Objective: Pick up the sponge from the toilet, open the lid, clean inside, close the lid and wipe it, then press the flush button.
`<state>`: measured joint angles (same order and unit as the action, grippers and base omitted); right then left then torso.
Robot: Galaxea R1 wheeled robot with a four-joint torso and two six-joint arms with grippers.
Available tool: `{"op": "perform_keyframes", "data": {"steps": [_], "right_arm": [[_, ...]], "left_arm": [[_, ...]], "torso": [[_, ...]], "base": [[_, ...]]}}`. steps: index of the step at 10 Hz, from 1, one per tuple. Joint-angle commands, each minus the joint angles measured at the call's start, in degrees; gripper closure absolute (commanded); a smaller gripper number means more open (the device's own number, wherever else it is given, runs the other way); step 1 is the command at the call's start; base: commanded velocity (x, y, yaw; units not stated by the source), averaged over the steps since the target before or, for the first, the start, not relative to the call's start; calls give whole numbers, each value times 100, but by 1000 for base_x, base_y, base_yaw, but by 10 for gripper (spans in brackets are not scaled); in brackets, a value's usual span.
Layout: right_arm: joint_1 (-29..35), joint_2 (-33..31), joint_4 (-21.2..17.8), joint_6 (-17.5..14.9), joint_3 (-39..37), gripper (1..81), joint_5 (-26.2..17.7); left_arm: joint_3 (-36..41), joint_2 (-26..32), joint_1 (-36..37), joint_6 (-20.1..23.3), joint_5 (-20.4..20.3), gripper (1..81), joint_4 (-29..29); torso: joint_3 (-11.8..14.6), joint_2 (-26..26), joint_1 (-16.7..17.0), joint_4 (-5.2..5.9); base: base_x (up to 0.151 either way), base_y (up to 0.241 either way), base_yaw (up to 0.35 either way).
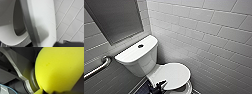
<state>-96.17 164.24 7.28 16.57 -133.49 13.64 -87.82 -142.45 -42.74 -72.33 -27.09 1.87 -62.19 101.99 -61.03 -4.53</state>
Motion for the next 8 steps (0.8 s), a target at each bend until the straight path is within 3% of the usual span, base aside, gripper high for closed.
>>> {"op": "perform_keyframes", "data": {"steps": [1, 3, 4, 8], "right_arm": [[-83, 102, 125, -4, 184, 811, -345], [-91, 102, 125, 4, 175, 811, -345], [-91, 111, 116, 4, 175, 811, -345], [-109, 120, 116, 4, 166, 811, -345]], "left_arm": [[115, 304, 841, 34, -719, 10, 42], [133, 339, 841, -9, -745, 10, 42], [142, 374, 841, -27, -798, 10, 42], [142, 664, 841, -439, -991, 10, 24]], "torso": [[216, 0, 0, 0], [366, 0, 0, 0], [264, 0, 0, 0], [343, 0, 0, 0]], "base": [[0, 0, 0], [0, 0, 0], [0, 0, 0], [0, 0, 0]]}}
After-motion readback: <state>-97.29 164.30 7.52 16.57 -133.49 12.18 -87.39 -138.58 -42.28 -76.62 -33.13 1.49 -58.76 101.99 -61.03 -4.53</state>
